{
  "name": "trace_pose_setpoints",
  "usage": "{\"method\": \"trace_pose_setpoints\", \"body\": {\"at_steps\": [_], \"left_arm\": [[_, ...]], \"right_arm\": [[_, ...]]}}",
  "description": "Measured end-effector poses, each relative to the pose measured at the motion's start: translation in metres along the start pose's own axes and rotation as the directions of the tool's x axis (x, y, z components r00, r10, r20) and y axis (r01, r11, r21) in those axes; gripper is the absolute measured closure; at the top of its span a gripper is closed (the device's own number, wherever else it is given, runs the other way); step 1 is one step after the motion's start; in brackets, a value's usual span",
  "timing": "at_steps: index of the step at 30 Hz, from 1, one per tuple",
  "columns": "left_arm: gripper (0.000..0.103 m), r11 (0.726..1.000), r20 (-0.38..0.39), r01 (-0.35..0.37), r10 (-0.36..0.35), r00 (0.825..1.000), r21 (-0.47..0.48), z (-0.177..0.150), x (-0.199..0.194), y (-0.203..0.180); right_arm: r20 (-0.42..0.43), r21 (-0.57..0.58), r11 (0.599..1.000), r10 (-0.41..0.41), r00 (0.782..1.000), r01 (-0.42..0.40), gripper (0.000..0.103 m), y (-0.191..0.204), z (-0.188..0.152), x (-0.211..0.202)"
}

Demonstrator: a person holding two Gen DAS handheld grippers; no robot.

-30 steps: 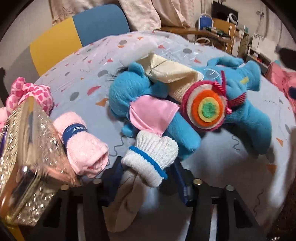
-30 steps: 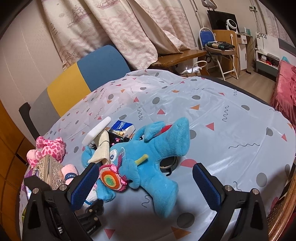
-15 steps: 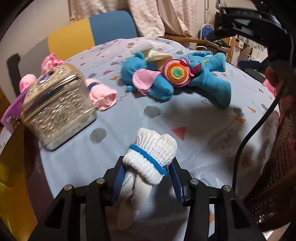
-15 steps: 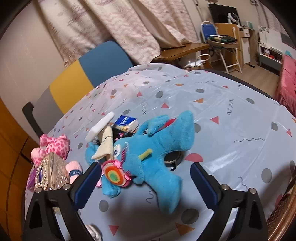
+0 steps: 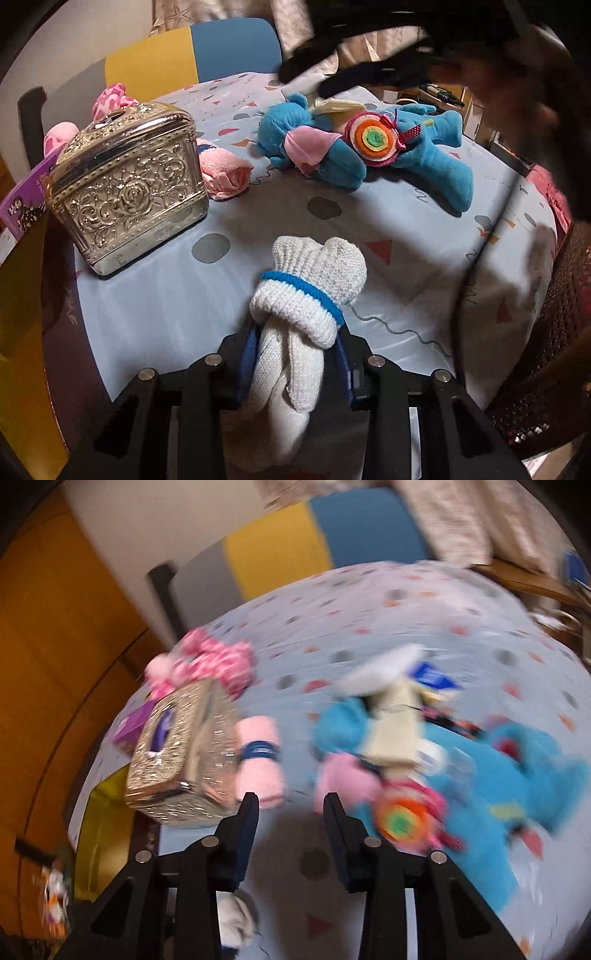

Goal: Organize soft objects
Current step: 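Grasp the pink towel roll with the navy band using the right tool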

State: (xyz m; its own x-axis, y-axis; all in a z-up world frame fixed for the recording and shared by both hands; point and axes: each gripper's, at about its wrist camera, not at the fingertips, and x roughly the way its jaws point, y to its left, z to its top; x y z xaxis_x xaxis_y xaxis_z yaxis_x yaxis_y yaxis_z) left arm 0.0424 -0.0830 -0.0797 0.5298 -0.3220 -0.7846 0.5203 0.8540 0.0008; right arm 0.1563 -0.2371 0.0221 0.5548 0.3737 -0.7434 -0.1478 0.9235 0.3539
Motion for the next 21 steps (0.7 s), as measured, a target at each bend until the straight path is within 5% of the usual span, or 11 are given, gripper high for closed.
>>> {"method": "trace_pose_setpoints", "body": {"at_steps": [14,18,21], "left_arm": [[0.066,0.999,0.015,0.035,-0.035,0.999,-0.024,-0.004,-0.004,0.008],[0.066,0.999,0.015,0.036,-0.036,0.999,-0.031,-0.003,-0.003,0.009],[0.066,0.999,0.018,0.035,-0.035,0.999,-0.031,-0.003,-0.003,0.009]], "right_arm": [[-0.284,-0.044,0.996,0.058,0.957,-0.074,0.065,0.018,0.046,0.127],[-0.314,0.031,0.995,0.1,0.944,-0.096,0.064,0.001,0.051,0.139],[-0.37,0.11,0.983,0.176,0.912,-0.145,0.065,-0.015,0.043,0.152]]}}
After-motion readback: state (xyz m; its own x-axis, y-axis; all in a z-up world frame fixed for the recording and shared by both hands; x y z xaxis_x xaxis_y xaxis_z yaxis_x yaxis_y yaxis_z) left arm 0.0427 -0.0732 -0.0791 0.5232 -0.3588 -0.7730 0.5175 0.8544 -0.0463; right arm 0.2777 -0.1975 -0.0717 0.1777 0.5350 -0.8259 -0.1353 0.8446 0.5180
